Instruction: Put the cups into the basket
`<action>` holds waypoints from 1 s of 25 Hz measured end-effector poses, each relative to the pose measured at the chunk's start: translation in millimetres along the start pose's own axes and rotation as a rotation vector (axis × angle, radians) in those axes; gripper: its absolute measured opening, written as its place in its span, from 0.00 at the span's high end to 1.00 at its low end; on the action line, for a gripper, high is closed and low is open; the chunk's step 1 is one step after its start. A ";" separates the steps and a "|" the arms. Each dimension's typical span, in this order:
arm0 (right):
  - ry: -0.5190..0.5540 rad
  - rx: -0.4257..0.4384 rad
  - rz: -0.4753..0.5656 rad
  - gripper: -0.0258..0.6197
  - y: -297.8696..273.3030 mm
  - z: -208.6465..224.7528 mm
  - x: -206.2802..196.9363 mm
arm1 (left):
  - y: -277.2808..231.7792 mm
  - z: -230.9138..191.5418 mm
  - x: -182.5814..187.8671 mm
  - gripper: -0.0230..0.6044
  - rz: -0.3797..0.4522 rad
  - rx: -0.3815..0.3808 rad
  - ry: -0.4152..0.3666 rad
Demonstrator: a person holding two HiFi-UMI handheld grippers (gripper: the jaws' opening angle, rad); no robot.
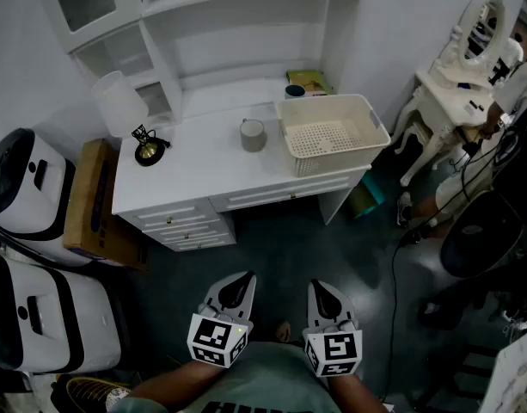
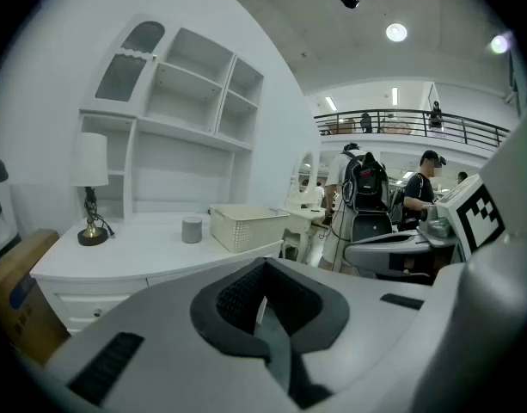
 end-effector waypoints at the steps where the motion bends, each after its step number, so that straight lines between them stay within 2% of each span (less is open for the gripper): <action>1: 0.003 0.002 0.000 0.94 -0.8 0.1 0.6 | -0.6 -0.3 0.2 0.95 0.000 0.001 0.001; 13: 0.001 0.007 -0.001 0.94 -8.1 1.0 2.9 | -5.3 -4.3 1.1 0.95 0.001 0.005 0.006; 25: -0.057 0.003 0.011 0.94 -30.1 0.2 11.3 | -19.8 -19.2 4.9 0.95 -0.007 -0.015 0.009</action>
Point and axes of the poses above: the fingertips, and each gripper's own axes: y backward along the fingers, z to its right, x out of its top, the point moved 2 cm from there along y, backward along the fingers, and after that the axes turned 7 degrees about z, right-handed, at the moved point
